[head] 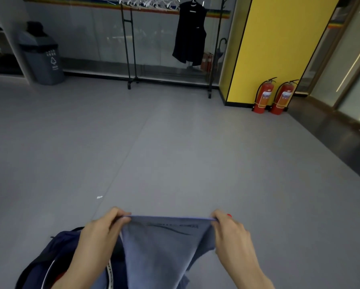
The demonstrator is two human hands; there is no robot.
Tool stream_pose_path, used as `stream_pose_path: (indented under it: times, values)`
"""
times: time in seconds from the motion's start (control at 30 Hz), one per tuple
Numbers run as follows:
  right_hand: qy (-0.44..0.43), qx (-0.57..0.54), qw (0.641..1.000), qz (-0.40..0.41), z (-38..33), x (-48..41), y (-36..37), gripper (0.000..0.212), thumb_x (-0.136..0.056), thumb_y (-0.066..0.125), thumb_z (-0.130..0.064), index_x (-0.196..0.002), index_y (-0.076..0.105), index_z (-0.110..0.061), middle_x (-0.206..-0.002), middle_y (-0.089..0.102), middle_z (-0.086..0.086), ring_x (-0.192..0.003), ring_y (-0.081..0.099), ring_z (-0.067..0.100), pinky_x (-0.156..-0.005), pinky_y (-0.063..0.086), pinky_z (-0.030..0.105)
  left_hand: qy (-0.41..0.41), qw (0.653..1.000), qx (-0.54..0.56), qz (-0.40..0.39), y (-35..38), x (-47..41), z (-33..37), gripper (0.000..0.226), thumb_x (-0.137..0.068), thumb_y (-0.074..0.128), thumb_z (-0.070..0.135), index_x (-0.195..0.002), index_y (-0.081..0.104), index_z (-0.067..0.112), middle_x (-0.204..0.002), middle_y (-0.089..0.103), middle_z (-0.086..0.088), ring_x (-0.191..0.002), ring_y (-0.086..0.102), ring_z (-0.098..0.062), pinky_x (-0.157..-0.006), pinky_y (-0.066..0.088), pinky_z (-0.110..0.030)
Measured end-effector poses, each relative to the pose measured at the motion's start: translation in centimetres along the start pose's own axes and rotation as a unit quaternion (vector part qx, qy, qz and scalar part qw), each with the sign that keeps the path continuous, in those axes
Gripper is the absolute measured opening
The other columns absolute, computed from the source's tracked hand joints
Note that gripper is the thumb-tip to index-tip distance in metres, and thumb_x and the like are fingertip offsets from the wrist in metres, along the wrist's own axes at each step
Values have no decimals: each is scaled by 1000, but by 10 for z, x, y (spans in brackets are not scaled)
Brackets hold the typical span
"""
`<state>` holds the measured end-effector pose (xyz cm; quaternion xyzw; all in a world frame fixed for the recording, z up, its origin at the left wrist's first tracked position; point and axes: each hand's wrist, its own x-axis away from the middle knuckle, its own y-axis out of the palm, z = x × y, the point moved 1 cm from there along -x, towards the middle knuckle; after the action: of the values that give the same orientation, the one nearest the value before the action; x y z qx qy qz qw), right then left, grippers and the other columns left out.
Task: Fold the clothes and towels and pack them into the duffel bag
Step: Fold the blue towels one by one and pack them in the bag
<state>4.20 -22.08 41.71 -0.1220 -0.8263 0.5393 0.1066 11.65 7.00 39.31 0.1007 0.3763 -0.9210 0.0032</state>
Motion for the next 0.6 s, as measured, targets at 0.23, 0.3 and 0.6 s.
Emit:
stream_pose_path:
  times: [0.23,0.3,0.6]
  values:
    - [-16,-62,997,34,28,-10,17,29,-93,49,-13,-103,67,-33,-88,72,-6,-91,62,27,-79,52,37,7,1000,-1,24,19,-12,-8,22,-99,58,23,-94,67,43,-69,67,21,-67,61,0,-62,42,-11]
    - [-22,-58,997,42,37,-14,27,31,-99,50,-19,-117,71,-32,-110,74,-4,-105,62,30,-86,50,37,3,1000,-4,13,29,-15,-14,22,-100,59,19,-106,74,34,-81,66,23,-74,60,-2,-66,39,-6]
    - [-84,-47,994,57,47,-63,15,30,-102,51,-25,-127,68,-28,-128,68,1,-121,59,32,-99,46,37,11,998,-28,-58,49,-50,-14,24,-102,55,13,-116,75,14,-122,71,0,-118,62,-20,-95,42,-23]
